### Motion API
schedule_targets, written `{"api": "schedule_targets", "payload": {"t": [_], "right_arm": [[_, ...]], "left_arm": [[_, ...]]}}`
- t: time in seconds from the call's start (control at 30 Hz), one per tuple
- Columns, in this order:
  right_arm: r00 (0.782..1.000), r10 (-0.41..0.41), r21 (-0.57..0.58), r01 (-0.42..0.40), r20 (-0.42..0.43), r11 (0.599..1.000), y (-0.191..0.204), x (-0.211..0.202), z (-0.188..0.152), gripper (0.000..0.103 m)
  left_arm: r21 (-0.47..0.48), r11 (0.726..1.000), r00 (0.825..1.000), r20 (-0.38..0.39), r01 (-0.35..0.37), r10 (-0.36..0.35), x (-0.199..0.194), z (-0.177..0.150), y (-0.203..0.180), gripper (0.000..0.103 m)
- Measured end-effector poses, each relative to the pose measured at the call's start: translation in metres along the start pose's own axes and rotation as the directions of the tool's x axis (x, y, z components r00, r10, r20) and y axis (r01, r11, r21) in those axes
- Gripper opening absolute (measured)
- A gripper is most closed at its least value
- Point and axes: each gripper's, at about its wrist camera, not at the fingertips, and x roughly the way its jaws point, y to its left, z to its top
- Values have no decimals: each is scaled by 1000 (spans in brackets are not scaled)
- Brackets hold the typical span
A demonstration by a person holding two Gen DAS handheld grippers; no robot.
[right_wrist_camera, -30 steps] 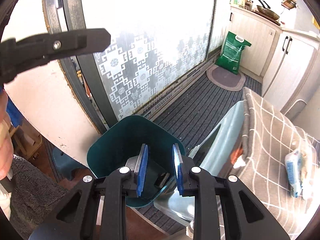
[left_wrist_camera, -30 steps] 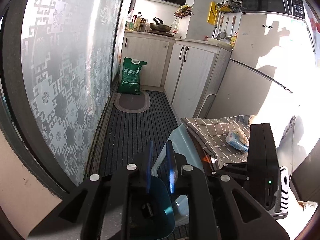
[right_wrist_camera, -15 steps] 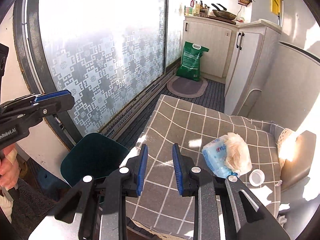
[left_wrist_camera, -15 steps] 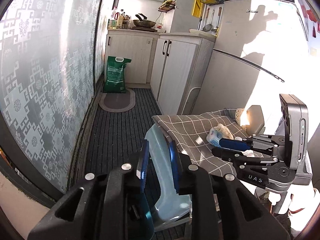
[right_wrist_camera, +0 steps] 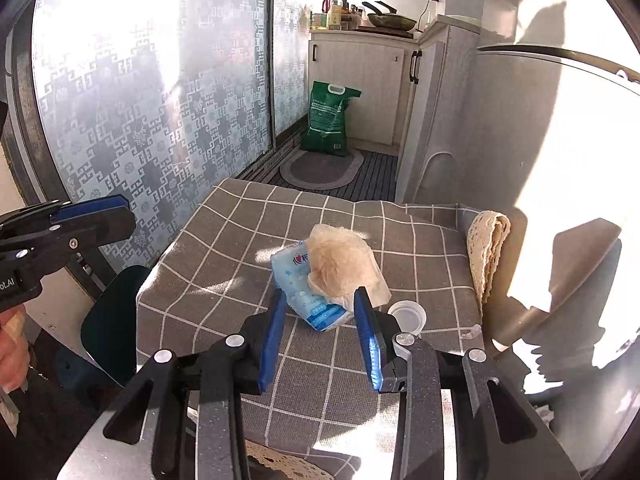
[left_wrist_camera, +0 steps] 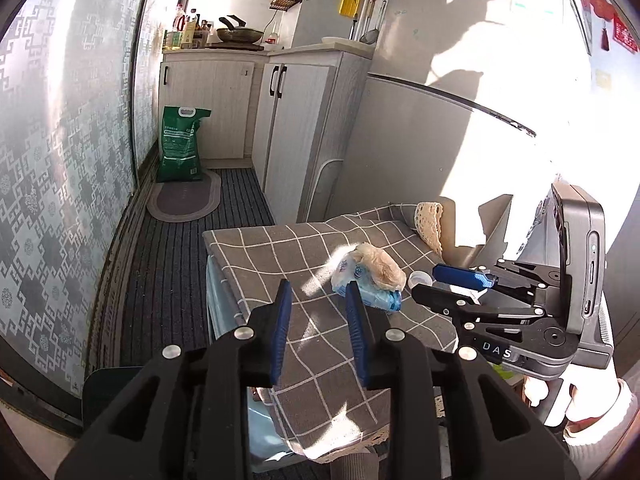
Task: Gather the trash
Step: 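Move the right tool back toward the blue wet-wipe pack on the stool, then grasp the beige crumpled bag with the left tool while the right tool grasps the white bottle cap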
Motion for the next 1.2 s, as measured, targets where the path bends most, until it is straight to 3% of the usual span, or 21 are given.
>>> {"api": "schedule_targets", "payload": {"t": [0.27,0.53,0.9,1.03,1.2], "right_arm": [[1000,-20,44,21,-8,999,-41,5,-13,41],[1000,-18,53,19,-22,998,-66,12,-28,50],[999,1,31,0,-42,1000,-71,21,-35,50],[999,-3,15,4,-54,1000,-70,27,-35,50],[998,-15,-8,15,-65,1000,-65,32,-33,50]], "left_arm": [[32,998,998,-50,45,-43,53,10,-42,33],[1,1000,995,-98,22,-22,100,9,-45,33],[-53,998,991,-123,42,-48,128,15,-44,33],[-44,998,990,-132,46,-51,133,14,-47,12],[-47,997,990,-122,62,-67,130,15,-49,6]]}}
